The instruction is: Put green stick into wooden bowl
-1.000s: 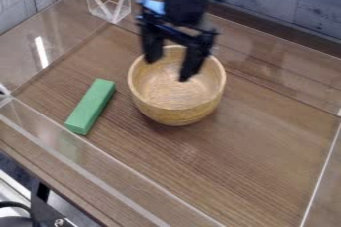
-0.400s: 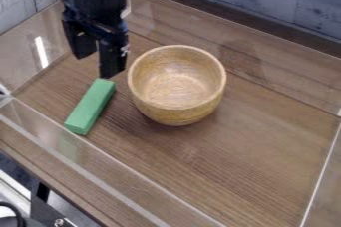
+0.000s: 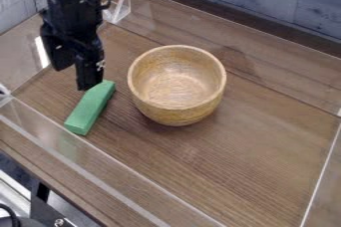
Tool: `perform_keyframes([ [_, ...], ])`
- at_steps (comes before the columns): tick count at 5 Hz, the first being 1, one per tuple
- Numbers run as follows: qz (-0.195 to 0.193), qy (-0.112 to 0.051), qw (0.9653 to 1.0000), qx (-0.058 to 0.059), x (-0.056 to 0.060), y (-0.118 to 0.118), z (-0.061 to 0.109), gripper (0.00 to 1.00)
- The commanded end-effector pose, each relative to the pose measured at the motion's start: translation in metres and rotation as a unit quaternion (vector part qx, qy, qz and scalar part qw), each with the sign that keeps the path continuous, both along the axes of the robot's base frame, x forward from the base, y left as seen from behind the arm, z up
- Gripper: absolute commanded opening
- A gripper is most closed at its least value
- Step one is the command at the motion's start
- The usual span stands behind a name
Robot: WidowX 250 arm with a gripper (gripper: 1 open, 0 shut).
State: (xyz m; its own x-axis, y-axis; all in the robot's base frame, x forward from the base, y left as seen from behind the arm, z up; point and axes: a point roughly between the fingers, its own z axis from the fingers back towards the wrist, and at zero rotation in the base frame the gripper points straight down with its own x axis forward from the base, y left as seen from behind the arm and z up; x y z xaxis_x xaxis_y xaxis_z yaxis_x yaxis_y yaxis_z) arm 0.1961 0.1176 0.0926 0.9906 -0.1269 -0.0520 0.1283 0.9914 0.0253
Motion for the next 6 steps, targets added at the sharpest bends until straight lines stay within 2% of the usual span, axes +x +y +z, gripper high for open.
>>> perform_keyframes([
  [1, -0.006, -0.015, 0.9998, 0.011, 0.0, 0.008, -0.003, 1.0],
  [4, -0.008, -0.02, 0.9996, 0.017, -0.004, 0.01, -0.038, 1.0],
  [6, -0.004, -0.03, 0.9994, 0.015, -0.001, 0.007, -0.056, 1.0],
])
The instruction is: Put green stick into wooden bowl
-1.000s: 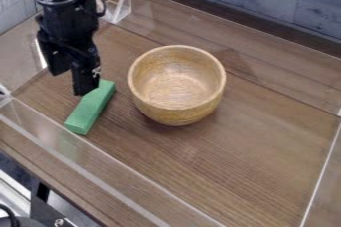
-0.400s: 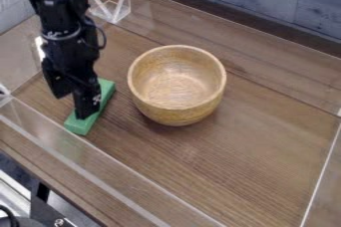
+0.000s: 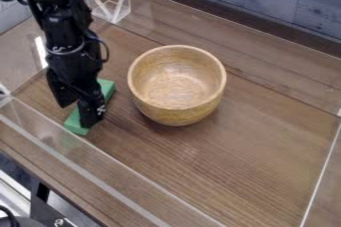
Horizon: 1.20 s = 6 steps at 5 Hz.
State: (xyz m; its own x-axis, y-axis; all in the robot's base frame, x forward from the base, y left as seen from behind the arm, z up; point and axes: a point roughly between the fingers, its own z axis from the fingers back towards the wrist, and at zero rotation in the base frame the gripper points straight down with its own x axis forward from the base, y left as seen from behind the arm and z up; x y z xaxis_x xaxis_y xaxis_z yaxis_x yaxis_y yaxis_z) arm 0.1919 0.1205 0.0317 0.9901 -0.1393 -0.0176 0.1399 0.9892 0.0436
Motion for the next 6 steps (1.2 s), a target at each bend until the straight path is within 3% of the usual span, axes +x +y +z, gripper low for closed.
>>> perform_keyframes([
  [1, 0.004, -0.016, 0.9998, 0.006, 0.0046, 0.0036, -0.002, 1.0],
  [6, 0.022, -0.03, 0.9993, -0.007, 0.0125, 0.0049, -0.0054, 1.0],
])
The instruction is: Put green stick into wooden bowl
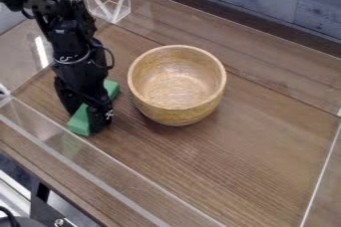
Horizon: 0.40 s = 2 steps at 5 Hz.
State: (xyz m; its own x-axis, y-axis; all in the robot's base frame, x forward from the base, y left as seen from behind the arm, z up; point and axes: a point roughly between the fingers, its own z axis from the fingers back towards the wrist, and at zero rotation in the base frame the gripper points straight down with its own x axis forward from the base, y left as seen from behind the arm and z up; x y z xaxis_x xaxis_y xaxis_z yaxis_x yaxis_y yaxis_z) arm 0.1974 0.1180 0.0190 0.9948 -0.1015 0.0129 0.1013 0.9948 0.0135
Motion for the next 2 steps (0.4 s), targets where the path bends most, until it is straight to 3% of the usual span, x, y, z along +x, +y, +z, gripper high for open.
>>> perform_keyframes([
  [1, 0.007, -0.018, 0.9998, 0.008, 0.0072, 0.0079, 0.0074, 0.0],
  [2, 0.026, -0.018, 0.9995, 0.003, 0.0098, 0.0067, 0.0151, 0.0],
])
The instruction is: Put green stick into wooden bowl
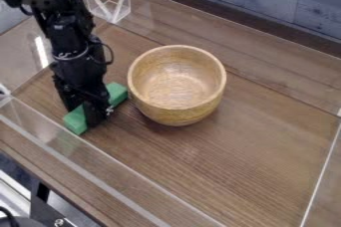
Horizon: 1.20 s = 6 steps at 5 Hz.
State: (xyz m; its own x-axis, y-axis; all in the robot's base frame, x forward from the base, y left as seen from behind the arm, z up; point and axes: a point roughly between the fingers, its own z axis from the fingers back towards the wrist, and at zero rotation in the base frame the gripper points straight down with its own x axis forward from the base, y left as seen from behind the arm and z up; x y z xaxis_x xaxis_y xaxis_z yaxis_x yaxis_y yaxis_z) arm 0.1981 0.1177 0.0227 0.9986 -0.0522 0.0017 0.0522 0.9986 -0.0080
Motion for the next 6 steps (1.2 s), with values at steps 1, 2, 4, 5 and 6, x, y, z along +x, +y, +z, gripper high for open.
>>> perform_keyframes([
  [1, 0.019, -0.025, 0.9994, 0.011, 0.012, 0.006, 0.019, 0.0],
  [2, 0.034, -0.028, 0.999, 0.009, 0.016, 0.004, 0.027, 0.0],
  [4, 0.087, -0.047, 0.9951, 0.006, 0.037, -0.004, 0.053, 0.0],
  [5, 0.111, -0.056, 0.9922, -0.006, 0.053, -0.021, 0.067, 0.0],
  [6, 0.122, -0.063, 0.9904, -0.019, 0.073, -0.048, 0.075, 0.0],
])
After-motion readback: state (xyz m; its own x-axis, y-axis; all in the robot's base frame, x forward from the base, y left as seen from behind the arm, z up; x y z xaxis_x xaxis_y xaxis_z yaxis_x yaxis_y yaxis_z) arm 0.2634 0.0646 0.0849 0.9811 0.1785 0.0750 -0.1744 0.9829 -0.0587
